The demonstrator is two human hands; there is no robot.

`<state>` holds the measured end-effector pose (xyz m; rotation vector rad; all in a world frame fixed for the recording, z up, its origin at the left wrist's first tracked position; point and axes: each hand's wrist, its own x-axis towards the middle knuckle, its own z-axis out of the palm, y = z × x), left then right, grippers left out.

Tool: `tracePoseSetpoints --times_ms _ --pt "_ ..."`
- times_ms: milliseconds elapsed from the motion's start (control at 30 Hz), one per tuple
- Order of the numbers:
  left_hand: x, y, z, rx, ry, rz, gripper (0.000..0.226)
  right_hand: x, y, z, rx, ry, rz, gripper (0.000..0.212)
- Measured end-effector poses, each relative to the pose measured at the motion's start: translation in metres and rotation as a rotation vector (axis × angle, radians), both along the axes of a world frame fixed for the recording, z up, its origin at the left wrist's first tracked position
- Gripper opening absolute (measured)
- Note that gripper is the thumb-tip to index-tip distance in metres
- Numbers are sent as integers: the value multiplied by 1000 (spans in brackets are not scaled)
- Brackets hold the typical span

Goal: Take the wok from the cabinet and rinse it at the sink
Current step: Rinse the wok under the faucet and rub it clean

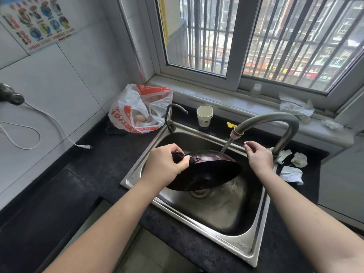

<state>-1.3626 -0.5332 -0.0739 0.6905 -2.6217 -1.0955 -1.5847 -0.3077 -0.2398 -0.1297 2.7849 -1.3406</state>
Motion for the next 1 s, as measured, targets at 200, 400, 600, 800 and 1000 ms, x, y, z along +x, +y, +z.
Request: tracePoseSetpoints --times_ms 200,400,600,800,1000 --pt "-1 9 8 -63 -6 -135 13 0 0 2 2 -19 -2 25" --pt "0 17 5 -113 31 -267 14 -1 1 7 -6 -51 19 25" --pt "-2 18 6 -67 25 -296 17 1 1 6 -29 -49 6 25" --pt "-7 24 4 -36 30 -336 21 2 -1 8 -20 -49 -4 25" --pt "-13 28 3 -20 47 -372 20 3 -1 9 -26 -62 -16 25"
